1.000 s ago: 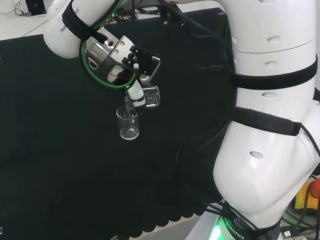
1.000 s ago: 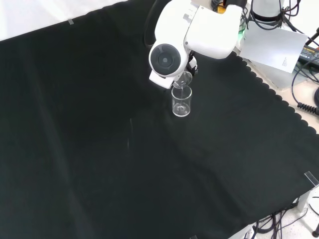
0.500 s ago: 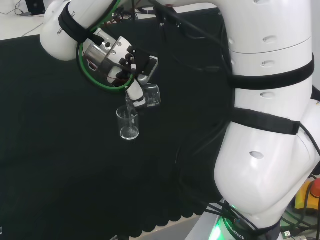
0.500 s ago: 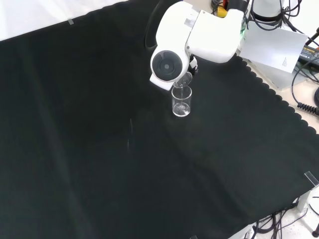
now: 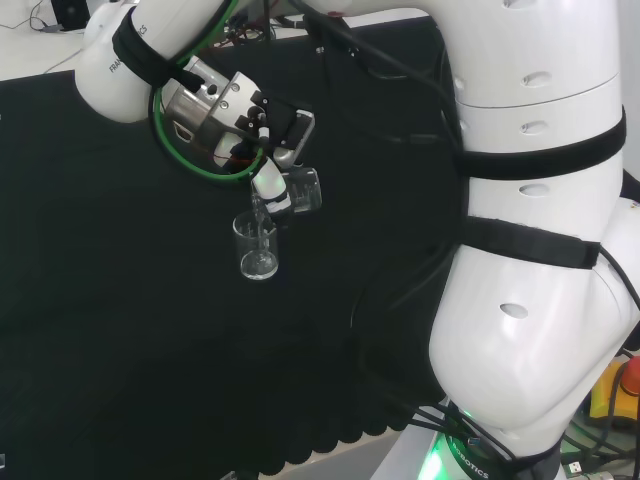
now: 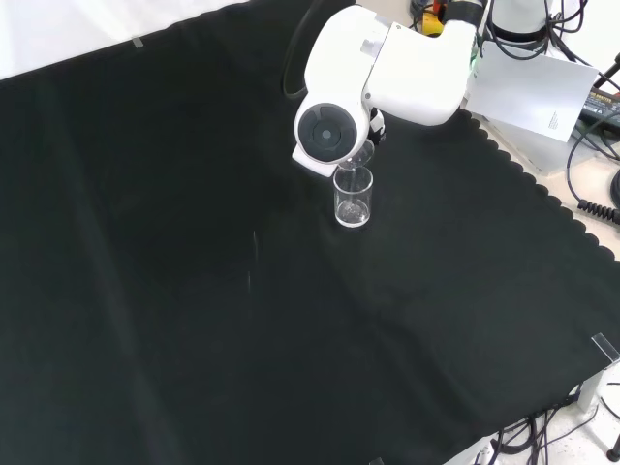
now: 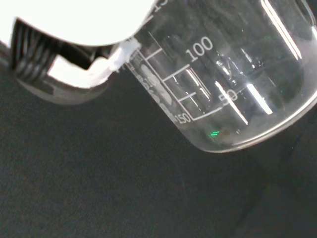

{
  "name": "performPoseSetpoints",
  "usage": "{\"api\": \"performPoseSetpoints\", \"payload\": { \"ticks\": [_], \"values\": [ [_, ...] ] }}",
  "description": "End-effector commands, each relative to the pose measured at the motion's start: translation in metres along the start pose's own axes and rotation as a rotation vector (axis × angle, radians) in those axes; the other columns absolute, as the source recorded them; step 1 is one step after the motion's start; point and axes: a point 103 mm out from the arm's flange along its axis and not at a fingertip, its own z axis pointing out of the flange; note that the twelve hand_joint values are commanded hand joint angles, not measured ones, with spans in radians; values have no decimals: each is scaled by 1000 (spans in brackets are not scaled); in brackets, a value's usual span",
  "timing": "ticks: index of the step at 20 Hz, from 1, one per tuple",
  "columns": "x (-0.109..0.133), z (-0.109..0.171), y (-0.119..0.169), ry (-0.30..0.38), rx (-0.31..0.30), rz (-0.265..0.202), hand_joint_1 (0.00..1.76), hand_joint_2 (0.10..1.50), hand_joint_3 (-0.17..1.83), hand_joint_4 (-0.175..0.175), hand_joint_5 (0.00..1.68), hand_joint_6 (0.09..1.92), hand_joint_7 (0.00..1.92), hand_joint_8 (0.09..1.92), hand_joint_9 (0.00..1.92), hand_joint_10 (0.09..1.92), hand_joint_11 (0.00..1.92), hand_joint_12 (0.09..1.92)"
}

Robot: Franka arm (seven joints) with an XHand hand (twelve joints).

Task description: Pour the water from the handheld beaker into the one on the table.

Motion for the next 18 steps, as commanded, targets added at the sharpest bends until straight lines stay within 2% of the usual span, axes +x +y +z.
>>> {"api": "performPoseSetpoints", "payload": {
  "ticks": [1, 11, 18],
  "values": [
    [0, 0, 0, -3, 7, 2, 1332, 595, 635, -175, 1523, 133, 1618, 87, 1820, 87, 1556, 487],
    [2, -3, 1, -8, 13, -1, 1332, 596, 633, -175, 1523, 132, 1618, 87, 1821, 87, 1559, 486],
    [3, -2, 2, 6, -8, -2, 1331, 596, 633, -175, 1524, 132, 1619, 87, 1821, 87, 1560, 485]
  ]
}}
